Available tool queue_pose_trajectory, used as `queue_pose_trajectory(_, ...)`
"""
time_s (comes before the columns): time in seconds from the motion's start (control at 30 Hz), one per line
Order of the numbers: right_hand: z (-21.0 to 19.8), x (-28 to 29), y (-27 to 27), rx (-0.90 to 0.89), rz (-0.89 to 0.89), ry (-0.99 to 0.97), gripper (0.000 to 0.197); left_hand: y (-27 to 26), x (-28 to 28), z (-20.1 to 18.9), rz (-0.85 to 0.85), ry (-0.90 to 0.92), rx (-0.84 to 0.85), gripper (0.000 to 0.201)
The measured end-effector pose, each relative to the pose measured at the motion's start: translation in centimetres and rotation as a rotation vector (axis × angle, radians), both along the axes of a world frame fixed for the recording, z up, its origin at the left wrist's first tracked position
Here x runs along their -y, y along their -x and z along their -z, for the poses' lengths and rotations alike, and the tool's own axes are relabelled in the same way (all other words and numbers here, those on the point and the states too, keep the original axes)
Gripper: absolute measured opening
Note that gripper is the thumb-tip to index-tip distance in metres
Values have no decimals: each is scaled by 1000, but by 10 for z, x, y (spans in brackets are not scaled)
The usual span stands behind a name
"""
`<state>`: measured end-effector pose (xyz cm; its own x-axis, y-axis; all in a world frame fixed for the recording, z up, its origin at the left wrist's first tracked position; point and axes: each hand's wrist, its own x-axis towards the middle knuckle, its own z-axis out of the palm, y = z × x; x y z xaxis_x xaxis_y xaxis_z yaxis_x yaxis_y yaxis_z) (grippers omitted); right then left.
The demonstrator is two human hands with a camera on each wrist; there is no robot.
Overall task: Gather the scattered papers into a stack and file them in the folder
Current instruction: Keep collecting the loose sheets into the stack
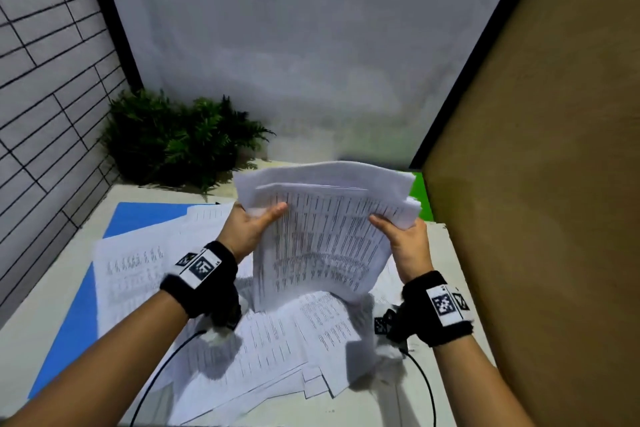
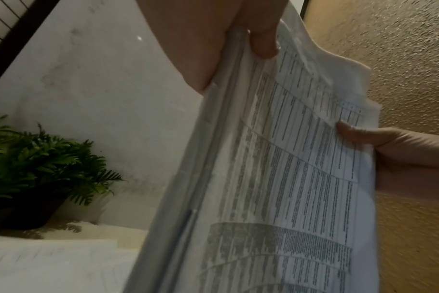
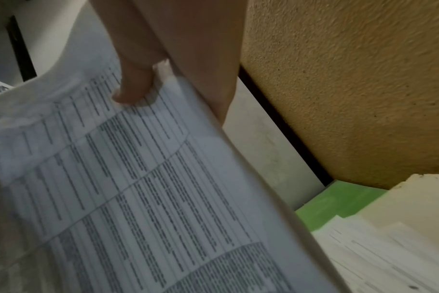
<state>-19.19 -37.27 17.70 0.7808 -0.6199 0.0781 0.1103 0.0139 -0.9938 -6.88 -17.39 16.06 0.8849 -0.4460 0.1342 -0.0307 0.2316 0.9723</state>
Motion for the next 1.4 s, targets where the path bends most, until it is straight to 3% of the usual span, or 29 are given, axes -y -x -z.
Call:
queue_pose_trajectory(0.07, -8, 1, 2, 35, -12, -2, 28, 1, 0, -7, -12, 37, 1, 29)
queue_pose_trajectory(0.17, -19, 2, 5, 73, -36, 20, 18, 0, -5, -17, 14, 30, 63, 59)
queue_pose_trajectory(0.23, -20, 5, 5, 63, -33, 25, 33, 0, -7, -14, 71, -6, 42, 69)
queue_pose_trajectory(0.3, -21, 10, 3, 22, -6, 61, 54, 1, -4, -5, 116, -75, 7, 56)
queue_pose_trajectory(0.33, -24, 12, 2, 7, 51, 134, 61, 1, -2, 1, 125, -99, -18, 41)
queue_pose_trajectory(0.4, -37, 12, 2, 13, 230, 372, 68, 0, 0, 8, 93, -153, -47, 19)
queue_pose_trajectory(0.5, -64, -11, 5, 56, 424, 994, 72, -2, 1, 10, 86, -172, -32, 22)
queue_pose_trajectory(0.53, -71, -19, 3, -9, 405, 1226, 75, -2, 1, 9, 101, -166, -30, 26)
queue_pose_trajectory(0.6, -81, -28, -1, -371, 92, 1543, 80, 0, 0, 8, 118, -151, -22, 47)
queue_pose_trajectory(0.67, -78, -28, -2, -734, -164, 1513, 82, 0, 0, 9, 122, -158, -25, 65)
queue_pose_trajectory(0.7, -78, -29, -1, -733, -144, 1455, 82, -1, 0, 9, 140, -165, -31, 67)
queue_pose_trajectory(0.77, -84, -35, 0, -540, -13, 1403, 81, -2, 0, 9, 156, -167, -40, 65)
queue_pose_trajectory(0.9, -80, -58, -12, -673, -326, 1446, 84, 2, 3, 9, 167, -189, -39, 40)
queue_pose_trajectory(1.0, -83, -79, -21, -419, -191, 1434, 75, 3, 5, 8, 187, -153, -26, 40)
queue_pose_trajectory(1.13, -75, -102, -34, -446, -465, 1495, 77, 4, 7, 4, 140, -124, -19, 31)
queue_pose_trajectory(1.23, -76, -97, -31, -350, -270, 1498, 76, 2, 3, 6, 147, -99, -23, 41)
queue_pose_trajectory(1.3, -74, -84, -27, -486, -341, 1555, 83, 0, -1, 10, 147, -121, -58, 55)
queue_pose_trajectory(1.33, -71, -75, -22, -577, -360, 1547, 86, 0, -3, 10, 155, -147, -58, 52)
queue_pose_trajectory(1.4, -74, -55, -11, -562, -163, 1514, 83, -2, -4, 10, 156, -196, -56, 18)
